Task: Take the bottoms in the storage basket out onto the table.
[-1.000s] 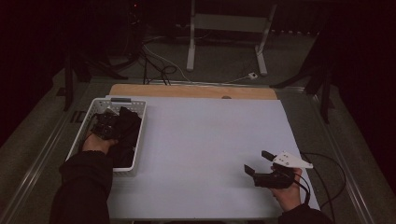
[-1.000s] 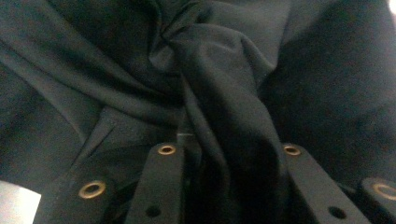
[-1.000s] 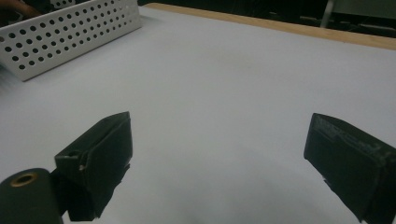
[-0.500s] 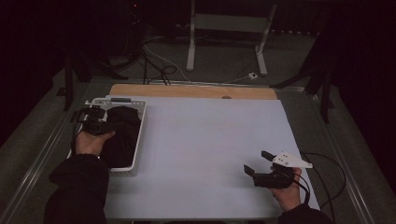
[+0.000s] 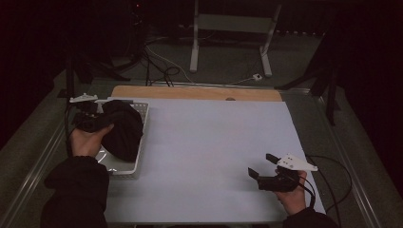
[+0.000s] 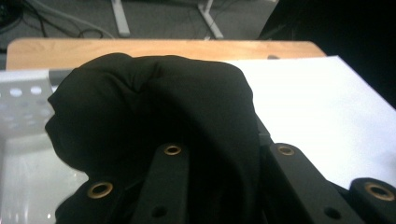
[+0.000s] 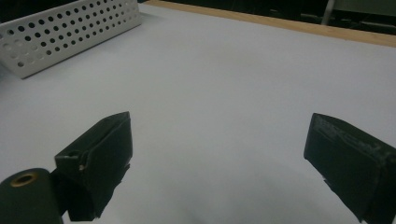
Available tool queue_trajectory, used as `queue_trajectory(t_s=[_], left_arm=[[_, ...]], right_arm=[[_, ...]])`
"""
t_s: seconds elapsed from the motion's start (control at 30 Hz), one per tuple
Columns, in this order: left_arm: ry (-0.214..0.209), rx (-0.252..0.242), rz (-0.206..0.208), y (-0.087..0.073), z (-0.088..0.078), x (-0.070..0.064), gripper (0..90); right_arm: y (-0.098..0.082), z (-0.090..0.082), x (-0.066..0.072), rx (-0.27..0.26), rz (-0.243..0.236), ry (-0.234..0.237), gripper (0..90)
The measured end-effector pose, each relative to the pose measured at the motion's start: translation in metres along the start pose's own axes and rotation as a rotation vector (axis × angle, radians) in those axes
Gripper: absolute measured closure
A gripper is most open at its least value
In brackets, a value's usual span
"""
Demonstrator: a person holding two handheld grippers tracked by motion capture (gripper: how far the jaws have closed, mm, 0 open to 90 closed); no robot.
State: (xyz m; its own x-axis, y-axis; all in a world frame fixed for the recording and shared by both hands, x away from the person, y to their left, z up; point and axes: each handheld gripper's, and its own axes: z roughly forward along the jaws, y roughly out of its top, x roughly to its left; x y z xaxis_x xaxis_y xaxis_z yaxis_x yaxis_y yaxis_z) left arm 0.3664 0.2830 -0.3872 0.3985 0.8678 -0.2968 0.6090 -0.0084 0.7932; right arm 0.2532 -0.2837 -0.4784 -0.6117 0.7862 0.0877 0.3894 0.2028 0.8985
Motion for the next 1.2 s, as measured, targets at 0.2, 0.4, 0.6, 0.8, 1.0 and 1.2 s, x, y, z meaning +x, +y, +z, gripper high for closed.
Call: queue_trajectory(t_s=[0.2, 0.4, 0.6, 0.8, 1.0, 1.2], left_arm=[[-0.008, -0.041, 0.016, 0.008, -0.007, -0.009, 77.7], [-0.017, -0.081, 0.015, 0.018, -0.015, -0.014, 77.8], [-0.030, -0.107, 0.024, 0.028, -0.021, -0.022, 77.8], [-0.055, -0.128, 0.038, 0.037, -0.024, -0.034, 77.9], [-0.093, -0.147, 0.061, 0.046, -0.025, -0.049, 78.1], [-0.141, -0.150, 0.090, 0.051, -0.018, -0.068, 78.1]], right_arm=[[0.000, 0.000, 0.000, 0.002, 0.000, -0.002, 8.0], [0.000, 0.000, 0.000, 0.004, 0.000, -0.002, 8.0], [0.000, 0.001, -0.001, 0.004, 0.003, -0.002, 8.0], [-0.001, 0.001, -0.001, 0.003, 0.007, -0.002, 8.0], [0.000, 0.000, -0.002, -0.001, 0.010, -0.001, 8.0], [0.000, 0.000, -0.002, 0.001, 0.009, -0.003, 8.0]])
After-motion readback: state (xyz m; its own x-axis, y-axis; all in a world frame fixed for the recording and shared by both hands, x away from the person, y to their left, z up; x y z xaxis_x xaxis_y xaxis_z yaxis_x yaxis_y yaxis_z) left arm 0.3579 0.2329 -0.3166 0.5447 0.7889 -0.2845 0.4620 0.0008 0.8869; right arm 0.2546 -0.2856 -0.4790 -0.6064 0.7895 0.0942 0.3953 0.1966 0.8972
